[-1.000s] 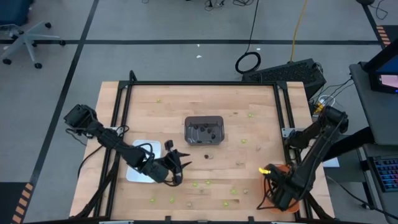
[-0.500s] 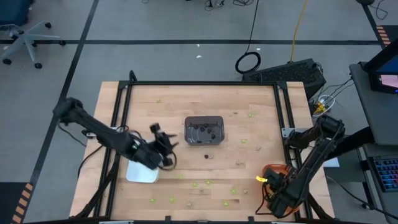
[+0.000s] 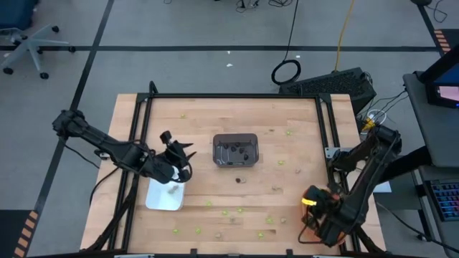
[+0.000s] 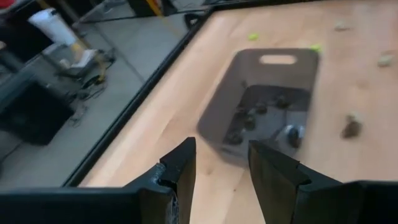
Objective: Sort Halloween decoration
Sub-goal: Put the white skull toy into the white bin
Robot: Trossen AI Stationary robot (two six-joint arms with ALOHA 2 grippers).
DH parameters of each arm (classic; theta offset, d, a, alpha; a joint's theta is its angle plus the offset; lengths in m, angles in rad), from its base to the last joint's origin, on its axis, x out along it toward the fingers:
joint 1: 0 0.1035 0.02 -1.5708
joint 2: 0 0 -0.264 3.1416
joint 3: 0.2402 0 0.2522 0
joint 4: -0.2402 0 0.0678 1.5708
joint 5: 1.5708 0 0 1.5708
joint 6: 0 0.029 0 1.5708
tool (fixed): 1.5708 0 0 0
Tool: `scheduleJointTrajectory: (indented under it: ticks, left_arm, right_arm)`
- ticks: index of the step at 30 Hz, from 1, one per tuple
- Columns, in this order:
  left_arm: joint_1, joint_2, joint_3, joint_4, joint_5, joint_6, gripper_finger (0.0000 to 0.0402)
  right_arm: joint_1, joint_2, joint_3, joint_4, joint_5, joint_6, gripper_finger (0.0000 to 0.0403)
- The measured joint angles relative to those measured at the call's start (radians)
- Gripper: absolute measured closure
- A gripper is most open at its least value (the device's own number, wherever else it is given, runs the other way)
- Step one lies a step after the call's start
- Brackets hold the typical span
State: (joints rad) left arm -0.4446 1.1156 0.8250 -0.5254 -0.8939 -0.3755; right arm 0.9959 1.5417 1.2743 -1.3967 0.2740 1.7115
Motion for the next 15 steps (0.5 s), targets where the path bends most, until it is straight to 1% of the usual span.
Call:
scheduleJointTrajectory:
  ticks: [3, 5, 9, 12, 15]
  left_arm:
    - [-0.003, 0.000, -0.043, -0.009, -0.100, -0.032, 0.0256]
    - [-0.002, 0.000, -0.067, -0.010, -0.143, -0.037, 0.0256]
    - [0.001, 0.000, -0.100, -0.004, -0.155, -0.037, 0.0256]
    - [0.001, 0.000, -0.106, -0.003, -0.155, -0.037, 0.0256]
    - [0.001, 0.000, -0.107, 0.003, -0.155, -0.038, 0.0256]
  right_arm:
    - [-0.071, -0.016, 0.011, -0.008, 0.120, -0.100, 0.0292]
    - [-0.140, -0.019, 0.011, -0.016, 0.187, -0.170, 0.0293]
    - [-0.306, -0.019, 0.011, -0.013, 0.288, -0.359, 0.0293]
    - [-0.452, -0.019, 0.011, 0.034, 0.320, -0.571, 0.0293]
    - [-0.599, -0.019, 0.011, 0.091, 0.352, -0.822, 0.0293]
